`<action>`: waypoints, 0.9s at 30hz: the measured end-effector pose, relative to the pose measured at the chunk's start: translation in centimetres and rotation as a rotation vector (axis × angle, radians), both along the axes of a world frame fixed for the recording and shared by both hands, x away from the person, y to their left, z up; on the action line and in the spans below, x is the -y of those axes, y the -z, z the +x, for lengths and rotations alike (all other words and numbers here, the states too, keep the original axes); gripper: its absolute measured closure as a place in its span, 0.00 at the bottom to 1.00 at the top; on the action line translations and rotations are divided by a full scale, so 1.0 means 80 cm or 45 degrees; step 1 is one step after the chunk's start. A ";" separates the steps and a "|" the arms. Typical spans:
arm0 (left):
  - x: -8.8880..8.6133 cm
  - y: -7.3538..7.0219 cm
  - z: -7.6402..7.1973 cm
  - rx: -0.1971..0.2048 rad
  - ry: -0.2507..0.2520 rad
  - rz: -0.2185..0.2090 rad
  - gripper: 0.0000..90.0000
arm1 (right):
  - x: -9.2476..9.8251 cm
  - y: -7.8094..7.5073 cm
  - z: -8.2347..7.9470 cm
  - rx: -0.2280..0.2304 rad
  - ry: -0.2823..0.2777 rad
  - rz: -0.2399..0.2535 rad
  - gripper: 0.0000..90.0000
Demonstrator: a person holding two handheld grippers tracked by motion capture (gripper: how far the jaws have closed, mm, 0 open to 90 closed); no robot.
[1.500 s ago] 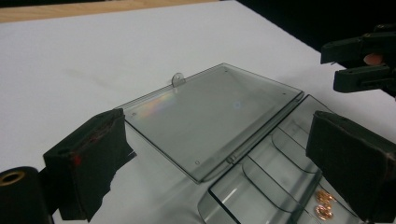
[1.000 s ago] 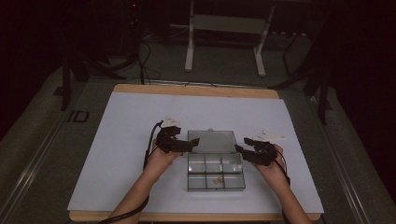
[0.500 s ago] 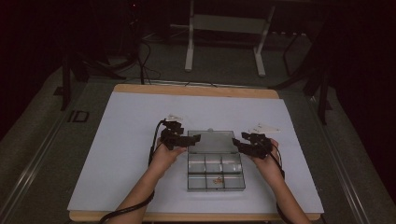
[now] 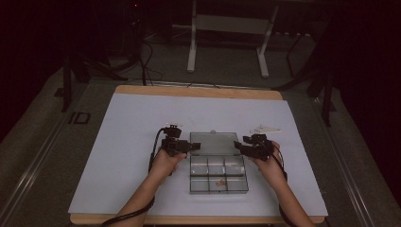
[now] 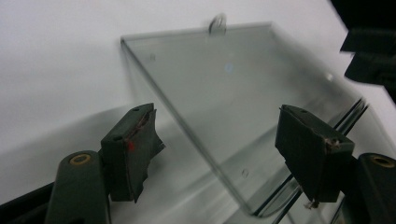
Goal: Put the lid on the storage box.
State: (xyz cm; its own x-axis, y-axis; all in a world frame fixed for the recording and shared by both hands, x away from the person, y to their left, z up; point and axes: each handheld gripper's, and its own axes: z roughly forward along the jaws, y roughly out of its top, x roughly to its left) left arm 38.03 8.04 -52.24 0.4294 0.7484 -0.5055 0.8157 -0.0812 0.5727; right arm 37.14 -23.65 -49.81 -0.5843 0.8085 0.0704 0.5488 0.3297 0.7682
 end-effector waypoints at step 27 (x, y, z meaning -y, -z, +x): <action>0.006 -0.009 -0.013 0.090 0.024 0.008 0.60 | 0.001 0.001 0.000 -0.061 0.010 0.018 0.61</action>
